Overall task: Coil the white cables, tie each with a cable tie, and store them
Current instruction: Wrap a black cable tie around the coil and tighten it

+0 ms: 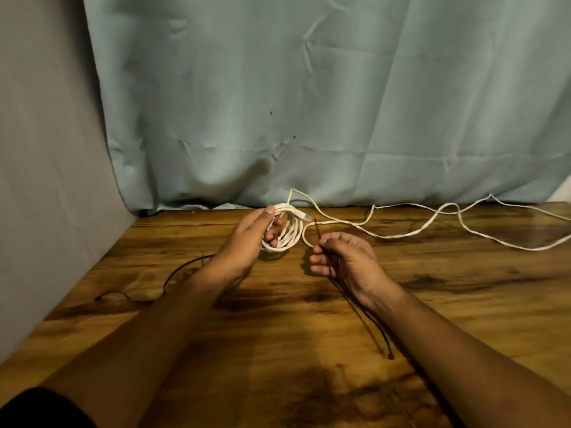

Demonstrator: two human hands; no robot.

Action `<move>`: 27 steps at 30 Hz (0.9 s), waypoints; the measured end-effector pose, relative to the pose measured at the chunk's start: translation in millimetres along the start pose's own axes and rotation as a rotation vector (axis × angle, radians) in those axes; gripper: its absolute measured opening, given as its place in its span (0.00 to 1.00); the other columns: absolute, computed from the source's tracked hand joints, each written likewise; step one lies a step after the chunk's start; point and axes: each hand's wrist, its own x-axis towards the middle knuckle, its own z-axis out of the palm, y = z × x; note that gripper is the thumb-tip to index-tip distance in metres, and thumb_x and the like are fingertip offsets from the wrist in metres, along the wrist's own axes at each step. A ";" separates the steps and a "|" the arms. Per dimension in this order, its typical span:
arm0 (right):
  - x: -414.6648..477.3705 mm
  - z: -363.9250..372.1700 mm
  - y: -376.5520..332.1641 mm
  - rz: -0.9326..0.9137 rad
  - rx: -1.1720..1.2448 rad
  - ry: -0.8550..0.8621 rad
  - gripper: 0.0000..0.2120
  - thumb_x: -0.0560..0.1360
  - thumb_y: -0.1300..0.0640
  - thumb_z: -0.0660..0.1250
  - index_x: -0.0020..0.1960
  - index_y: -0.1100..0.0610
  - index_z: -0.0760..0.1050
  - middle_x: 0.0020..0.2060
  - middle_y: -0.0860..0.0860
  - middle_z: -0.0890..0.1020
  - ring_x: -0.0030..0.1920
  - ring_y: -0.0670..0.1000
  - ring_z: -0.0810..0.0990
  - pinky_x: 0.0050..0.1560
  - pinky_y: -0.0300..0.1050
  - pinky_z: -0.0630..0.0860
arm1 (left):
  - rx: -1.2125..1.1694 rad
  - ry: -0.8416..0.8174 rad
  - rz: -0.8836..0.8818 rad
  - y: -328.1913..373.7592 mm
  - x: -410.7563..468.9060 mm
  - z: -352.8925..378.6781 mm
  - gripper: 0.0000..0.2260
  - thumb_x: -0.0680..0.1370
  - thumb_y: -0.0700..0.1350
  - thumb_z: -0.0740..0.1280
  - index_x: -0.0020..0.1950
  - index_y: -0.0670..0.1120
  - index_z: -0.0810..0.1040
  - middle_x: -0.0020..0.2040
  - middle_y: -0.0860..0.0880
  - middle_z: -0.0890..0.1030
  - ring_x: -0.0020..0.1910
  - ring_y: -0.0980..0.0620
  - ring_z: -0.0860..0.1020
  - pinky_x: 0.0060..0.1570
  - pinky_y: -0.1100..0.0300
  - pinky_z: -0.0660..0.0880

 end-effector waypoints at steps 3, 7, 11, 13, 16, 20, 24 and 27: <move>-0.5 -2.3 3.8 -0.009 -0.098 -0.008 0.04 0.80 0.67 0.66 0.48 0.63 0.78 0.36 0.58 0.83 0.30 0.50 0.82 0.29 0.41 0.81 | 0.057 -0.009 0.029 -14.2 6.2 20.1 0.15 0.86 0.51 0.59 0.46 0.47 0.79 0.31 0.53 0.72 0.33 0.53 0.71 0.38 0.56 0.69; 7.8 -5.7 11.3 -0.010 -0.140 0.055 0.03 0.79 0.67 0.69 0.48 0.63 0.80 0.37 0.59 0.84 0.29 0.51 0.82 0.27 0.41 0.80 | 0.261 -0.029 0.103 -32.4 4.6 29.5 0.16 0.87 0.51 0.55 0.49 0.44 0.78 0.35 0.48 0.73 0.36 0.53 0.73 0.42 0.55 0.71; 13.7 2.2 16.6 0.015 -0.223 0.102 0.04 0.79 0.67 0.69 0.52 0.67 0.79 0.37 0.59 0.85 0.29 0.53 0.83 0.26 0.41 0.78 | 0.335 -0.048 0.129 -34.9 2.2 33.2 0.16 0.87 0.49 0.54 0.50 0.44 0.77 0.35 0.50 0.73 0.35 0.57 0.72 0.41 0.62 0.71; 14.6 3.6 16.4 0.008 -0.202 0.111 0.03 0.79 0.66 0.69 0.52 0.66 0.79 0.41 0.62 0.86 0.29 0.53 0.83 0.26 0.41 0.78 | 0.345 -0.074 0.129 -36.3 0.9 35.9 0.16 0.87 0.48 0.54 0.50 0.43 0.77 0.35 0.49 0.72 0.34 0.57 0.72 0.39 0.65 0.70; 14.6 0.7 14.4 0.001 -0.128 0.089 0.06 0.79 0.65 0.70 0.54 0.68 0.80 0.48 0.66 0.86 0.31 0.51 0.84 0.28 0.40 0.79 | 0.333 -0.098 0.116 -35.8 -1.9 41.3 0.14 0.87 0.47 0.54 0.48 0.44 0.76 0.37 0.49 0.74 0.34 0.59 0.73 0.37 0.69 0.70; 10.5 -1.5 10.0 0.013 -0.065 0.025 0.09 0.79 0.67 0.68 0.57 0.70 0.79 0.44 0.63 0.86 0.35 0.51 0.86 0.35 0.40 0.82 | 0.289 -0.074 0.098 -35.7 -2.3 43.6 0.13 0.87 0.46 0.55 0.50 0.44 0.75 0.37 0.51 0.75 0.34 0.63 0.73 0.37 0.71 0.71; 8.1 -0.5 11.1 0.010 0.001 0.068 0.06 0.79 0.70 0.68 0.54 0.65 0.80 0.42 0.61 0.85 0.33 0.51 0.85 0.35 0.41 0.83 | 0.267 -0.062 0.077 -39.2 -2.3 44.8 0.11 0.87 0.48 0.55 0.54 0.42 0.72 0.36 0.50 0.72 0.34 0.59 0.71 0.38 0.67 0.72; 7.1 5.0 15.1 -0.026 0.031 0.154 0.06 0.79 0.71 0.68 0.54 0.65 0.79 0.40 0.61 0.84 0.32 0.52 0.84 0.33 0.40 0.83 | 0.205 -0.039 0.053 -38.2 -3.0 48.3 0.08 0.87 0.48 0.56 0.60 0.45 0.71 0.36 0.50 0.72 0.34 0.57 0.72 0.36 0.70 0.72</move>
